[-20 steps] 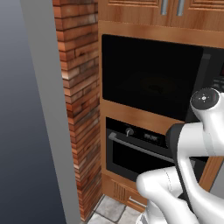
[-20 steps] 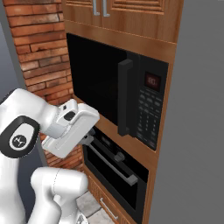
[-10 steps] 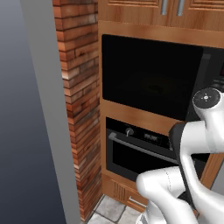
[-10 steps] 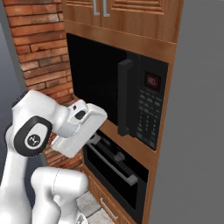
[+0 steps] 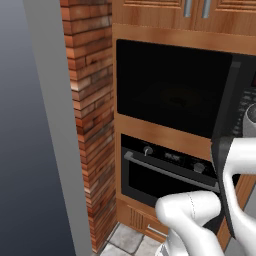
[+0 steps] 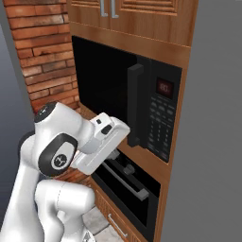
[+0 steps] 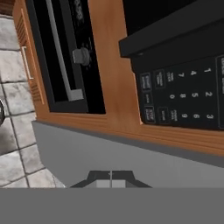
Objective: Transport the chicken drumstick from the fridge to the microwave and turn on the microwave.
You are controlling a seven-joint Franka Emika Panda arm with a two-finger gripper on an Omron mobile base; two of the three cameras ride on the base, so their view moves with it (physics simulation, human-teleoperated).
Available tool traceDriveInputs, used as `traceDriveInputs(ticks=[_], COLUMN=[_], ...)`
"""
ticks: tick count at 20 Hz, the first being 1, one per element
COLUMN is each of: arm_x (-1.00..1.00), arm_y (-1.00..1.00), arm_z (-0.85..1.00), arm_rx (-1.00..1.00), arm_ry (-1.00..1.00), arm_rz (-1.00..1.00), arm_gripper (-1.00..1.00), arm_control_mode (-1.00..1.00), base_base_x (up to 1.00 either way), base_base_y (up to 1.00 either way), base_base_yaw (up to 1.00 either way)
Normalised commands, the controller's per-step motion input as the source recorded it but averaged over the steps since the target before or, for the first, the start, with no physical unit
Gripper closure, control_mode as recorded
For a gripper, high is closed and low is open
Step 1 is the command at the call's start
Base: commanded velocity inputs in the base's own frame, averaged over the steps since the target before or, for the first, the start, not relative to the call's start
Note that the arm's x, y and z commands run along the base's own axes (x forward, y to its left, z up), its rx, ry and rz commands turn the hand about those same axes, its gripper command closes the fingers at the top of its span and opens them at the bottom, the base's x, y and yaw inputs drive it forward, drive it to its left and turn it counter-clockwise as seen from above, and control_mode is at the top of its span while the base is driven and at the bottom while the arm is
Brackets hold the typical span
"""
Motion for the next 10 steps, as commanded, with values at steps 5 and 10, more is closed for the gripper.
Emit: traceDriveInputs(ticks=[5,10], arm_x=[0.00,0.05], arm_y=[0.00,0.00], arm_z=[-0.63,-0.62], arm_rx=[-0.06,-0.08], arm_ry=[-0.17,-0.20], arm_rz=[0.05,0.07], arm_gripper=[1.00,1.00], arm_control_mode=[-1.00,-1.00], base_base_x=[0.00,0.00], base_base_y=[0.00,0.00], base_base_yaw=[0.00,0.00])
